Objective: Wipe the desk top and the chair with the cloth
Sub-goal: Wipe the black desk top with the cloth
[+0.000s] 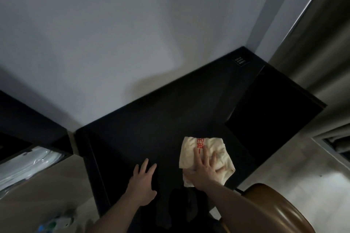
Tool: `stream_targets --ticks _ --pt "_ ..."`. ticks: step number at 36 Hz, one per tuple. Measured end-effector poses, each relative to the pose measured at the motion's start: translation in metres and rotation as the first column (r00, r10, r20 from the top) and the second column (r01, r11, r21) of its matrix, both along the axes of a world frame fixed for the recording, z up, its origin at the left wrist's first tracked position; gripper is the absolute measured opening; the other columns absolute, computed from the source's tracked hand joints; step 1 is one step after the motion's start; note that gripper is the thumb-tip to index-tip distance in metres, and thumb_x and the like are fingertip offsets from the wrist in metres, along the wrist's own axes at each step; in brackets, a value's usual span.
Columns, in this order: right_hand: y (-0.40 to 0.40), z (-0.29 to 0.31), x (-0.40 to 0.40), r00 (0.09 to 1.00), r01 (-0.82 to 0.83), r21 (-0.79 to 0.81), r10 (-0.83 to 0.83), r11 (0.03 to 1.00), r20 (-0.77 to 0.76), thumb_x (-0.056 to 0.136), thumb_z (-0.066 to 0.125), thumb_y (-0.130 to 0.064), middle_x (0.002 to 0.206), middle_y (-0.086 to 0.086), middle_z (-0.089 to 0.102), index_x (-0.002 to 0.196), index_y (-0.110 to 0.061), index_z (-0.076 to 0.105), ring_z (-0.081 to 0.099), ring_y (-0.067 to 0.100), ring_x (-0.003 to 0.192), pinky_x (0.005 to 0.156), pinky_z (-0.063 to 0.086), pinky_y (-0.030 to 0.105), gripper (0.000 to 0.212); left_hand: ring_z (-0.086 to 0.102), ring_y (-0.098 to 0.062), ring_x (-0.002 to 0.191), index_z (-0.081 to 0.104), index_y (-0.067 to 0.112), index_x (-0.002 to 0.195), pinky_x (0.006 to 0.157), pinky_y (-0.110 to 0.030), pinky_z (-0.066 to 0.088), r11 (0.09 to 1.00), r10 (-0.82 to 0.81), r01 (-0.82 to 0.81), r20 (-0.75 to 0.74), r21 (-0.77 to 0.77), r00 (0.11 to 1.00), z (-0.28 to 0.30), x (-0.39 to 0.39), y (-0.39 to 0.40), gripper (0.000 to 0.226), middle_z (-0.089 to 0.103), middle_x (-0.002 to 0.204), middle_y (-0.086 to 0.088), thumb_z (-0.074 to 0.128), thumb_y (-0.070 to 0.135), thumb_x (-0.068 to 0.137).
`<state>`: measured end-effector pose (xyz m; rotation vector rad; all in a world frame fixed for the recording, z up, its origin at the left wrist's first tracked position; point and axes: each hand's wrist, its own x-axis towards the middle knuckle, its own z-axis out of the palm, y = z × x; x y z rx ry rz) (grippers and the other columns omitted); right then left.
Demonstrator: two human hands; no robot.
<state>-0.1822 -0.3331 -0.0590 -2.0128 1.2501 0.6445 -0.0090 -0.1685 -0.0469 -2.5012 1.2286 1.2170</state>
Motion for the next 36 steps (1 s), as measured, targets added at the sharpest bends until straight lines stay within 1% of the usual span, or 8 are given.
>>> stream_targets --ticks 3,7,13,17,25,29,33,36 --pt "-0.012 0.001 -0.004 1.000 0.011 0.013 -0.011 1.000 -0.002 0.090 0.045 -0.068 0.159 -0.007 -0.043 0.157 -0.041 -0.023 -0.044 0.036 0.142 0.108 -0.016 0.079 0.099 -0.009 -0.036 0.155 0.002 0.032 0.162 0.125 -0.049 0.019 0.999 -0.033 0.033 0.014 -0.027 0.999 0.009 0.003 -0.014 0.093 -0.019 0.168 0.001 0.066 0.031 0.094" --pt "-0.036 -0.004 -0.012 1.000 0.030 0.026 -0.030 0.999 -0.010 0.084 0.044 -0.074 0.157 -0.009 -0.045 0.155 -0.044 -0.025 -0.049 0.033 0.137 0.108 -0.014 0.080 0.104 -0.010 -0.034 0.155 0.004 0.033 0.162 0.125 -0.047 0.020 0.998 -0.042 0.043 0.031 -0.039 0.999 0.020 0.009 -0.041 0.091 -0.019 0.168 0.003 0.066 0.027 0.095" --pt "-0.092 -0.007 -0.024 0.996 0.079 0.024 -0.079 0.997 -0.037 0.081 0.042 -0.081 0.155 -0.010 -0.049 0.152 -0.046 -0.029 -0.047 0.035 0.141 0.109 -0.014 0.080 0.106 -0.010 -0.034 0.155 0.006 0.034 0.162 0.125 -0.047 0.021 0.998 -0.053 0.053 0.033 -0.026 0.998 0.015 0.014 -0.095 0.092 -0.019 0.168 0.003 0.067 0.029 0.093" --pt "-0.146 -0.007 -0.036 0.993 0.115 0.009 -0.115 0.993 -0.038 0.081 0.040 -0.083 0.156 -0.009 -0.048 0.153 -0.045 -0.029 -0.047 0.033 0.141 0.108 -0.018 0.079 0.107 -0.010 -0.036 0.155 0.004 0.033 0.162 0.125 -0.050 0.021 0.998 -0.066 0.066 0.023 -0.007 0.998 0.007 0.009 -0.143 0.095 -0.020 0.168 0.001 0.068 0.032 0.092" --pt "-0.268 -0.017 -0.060 0.985 0.165 -0.014 -0.166 0.986 -0.057 0.081 0.037 -0.086 0.156 -0.009 -0.047 0.151 -0.045 -0.033 -0.047 0.033 0.141 0.107 -0.018 0.078 0.107 -0.011 -0.036 0.154 0.004 0.032 0.162 0.124 -0.054 0.021 0.992 -0.125 0.125 0.006 -0.014 0.992 -0.012 -0.009 -0.263 0.095 -0.022 0.167 0.001 0.068 0.033 0.092" --pt "-0.331 -0.019 -0.076 0.980 0.181 -0.025 -0.183 0.983 -0.079 0.080 0.034 -0.087 0.156 -0.009 -0.048 0.151 -0.045 -0.033 -0.046 0.034 0.141 0.109 -0.016 0.078 0.106 -0.012 -0.036 0.154 0.003 0.033 0.162 0.123 -0.055 0.022 0.989 -0.150 0.150 0.007 -0.007 0.989 -0.019 -0.021 -0.318 0.098 -0.023 0.167 0.002 0.070 0.034 0.091" --pt "-0.390 -0.024 -0.090 0.970 0.213 -0.059 -0.218 0.975 -0.109 0.078 0.034 -0.091 0.155 -0.011 -0.049 0.148 -0.047 -0.036 -0.043 0.037 0.143 0.106 -0.012 0.082 0.108 -0.015 -0.033 0.154 -0.002 0.035 0.162 0.124 -0.054 0.019 0.989 -0.146 0.146 -0.006 0.011 0.989 -0.019 -0.035 -0.367 0.103 -0.025 0.166 0.004 0.072 0.033 0.090" --pt "-0.430 -0.026 -0.101 0.964 0.238 -0.065 -0.243 0.969 -0.105 0.079 0.035 -0.090 0.156 -0.010 -0.048 0.148 -0.047 -0.036 -0.044 0.036 0.142 0.106 -0.014 0.081 0.108 -0.016 -0.032 0.154 -0.003 0.037 0.161 0.124 -0.055 0.019 0.991 -0.131 0.131 -0.007 0.017 0.991 -0.023 -0.046 -0.397 0.106 -0.027 0.165 0.006 0.073 0.032 0.089"
